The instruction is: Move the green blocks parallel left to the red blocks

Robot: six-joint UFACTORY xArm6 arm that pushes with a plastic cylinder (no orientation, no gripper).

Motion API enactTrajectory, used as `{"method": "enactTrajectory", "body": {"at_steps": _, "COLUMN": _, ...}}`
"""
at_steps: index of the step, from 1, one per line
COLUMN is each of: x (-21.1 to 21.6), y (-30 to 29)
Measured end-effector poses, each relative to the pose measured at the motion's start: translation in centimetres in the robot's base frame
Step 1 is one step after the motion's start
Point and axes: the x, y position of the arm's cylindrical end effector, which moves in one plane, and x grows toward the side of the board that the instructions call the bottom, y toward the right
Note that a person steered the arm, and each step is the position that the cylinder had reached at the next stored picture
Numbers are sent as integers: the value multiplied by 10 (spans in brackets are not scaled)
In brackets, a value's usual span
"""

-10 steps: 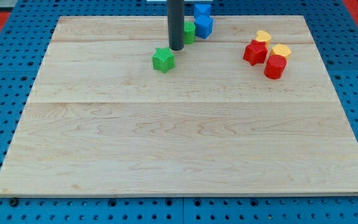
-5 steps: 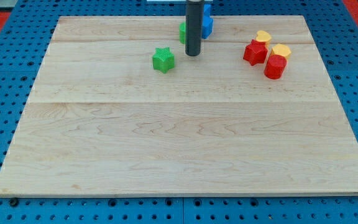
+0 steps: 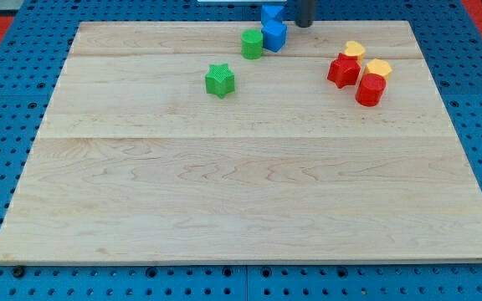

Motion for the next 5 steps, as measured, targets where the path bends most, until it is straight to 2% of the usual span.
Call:
{"method": "enactTrajectory", "body": {"at_steps": 1, "x": 14, "y": -60}}
{"method": "enactTrajectory", "body": {"at_steps": 2, "x": 39, "y": -82}}
{"method": "enactTrajectory", "body": {"at_steps": 3, "x": 51, "y": -89}}
{"method": "enactTrajectory", "body": {"at_steps": 5, "x": 66, "y": -44}}
